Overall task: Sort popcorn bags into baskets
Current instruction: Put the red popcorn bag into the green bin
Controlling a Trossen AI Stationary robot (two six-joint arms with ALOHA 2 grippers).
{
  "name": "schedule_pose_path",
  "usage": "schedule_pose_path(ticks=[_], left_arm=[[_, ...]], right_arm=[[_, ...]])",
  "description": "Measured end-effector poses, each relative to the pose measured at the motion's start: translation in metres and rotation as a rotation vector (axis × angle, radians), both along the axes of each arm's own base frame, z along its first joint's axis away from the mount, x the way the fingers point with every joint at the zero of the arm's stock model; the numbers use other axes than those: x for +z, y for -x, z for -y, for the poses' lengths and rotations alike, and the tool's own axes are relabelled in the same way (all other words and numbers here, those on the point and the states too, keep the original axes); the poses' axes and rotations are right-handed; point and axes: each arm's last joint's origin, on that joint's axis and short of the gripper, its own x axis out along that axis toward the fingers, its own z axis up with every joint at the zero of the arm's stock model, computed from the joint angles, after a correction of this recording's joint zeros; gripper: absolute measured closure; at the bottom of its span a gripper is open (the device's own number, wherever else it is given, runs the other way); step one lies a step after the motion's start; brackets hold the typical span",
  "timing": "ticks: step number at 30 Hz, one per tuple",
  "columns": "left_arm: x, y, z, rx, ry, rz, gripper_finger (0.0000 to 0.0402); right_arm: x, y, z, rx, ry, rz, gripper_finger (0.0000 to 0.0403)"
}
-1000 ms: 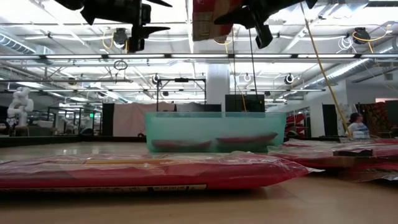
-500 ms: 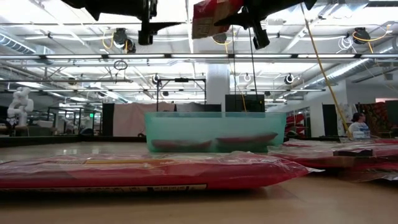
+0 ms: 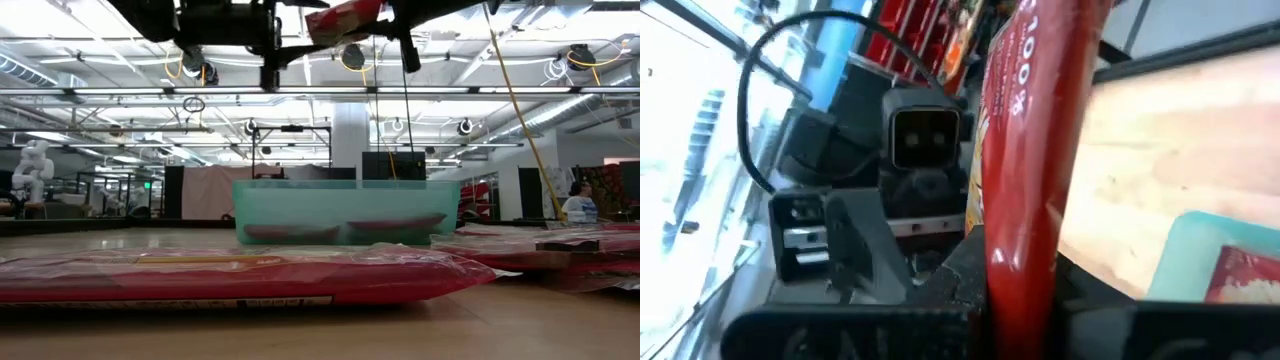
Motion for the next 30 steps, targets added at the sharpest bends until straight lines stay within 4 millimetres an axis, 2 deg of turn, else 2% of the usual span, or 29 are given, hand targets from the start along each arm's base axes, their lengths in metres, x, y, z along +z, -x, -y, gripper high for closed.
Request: schedule_pose_path(ticks=[4, 13, 16, 20, 25, 30], left_arm=[[0.006, -0.002, 0.0, -0.007, -0.032, 0.09, 0.0195], [0.003, -0.002, -0.002, -0.038, -0.094, 0.069, 0.0376], [0.004, -0.001, -0.001, -0.041, -0.101, 0.079, 0.0381], [0.006, 0.002, -0.005, -0.073, -0.108, 0.084, 0.0362], [0.006, 0.005, -0.011, -0.123, -0.123, 0.088, 0.0382], [0.005, 0.006, -0.015, -0.142, -0.121, 0.08, 0.0383]], right_arm=[[0.001, 0.0, -0.002, -0.033, 0.014, 0.006, 0.0387], [0.002, -0.001, -0.003, -0.014, 0.041, 0.01, 0.0385], [0.005, -0.001, -0.003, -0.003, 0.044, 0.035, 0.0377], [0.005, -0.001, -0.003, 0.001, 0.043, 0.041, 0.0352], [0.005, 0.001, -0.001, 0.023, 0.038, 0.033, 0.031], [-0.001, 0.002, -0.001, 0.061, 0.0, -0.023, 0.0279]])
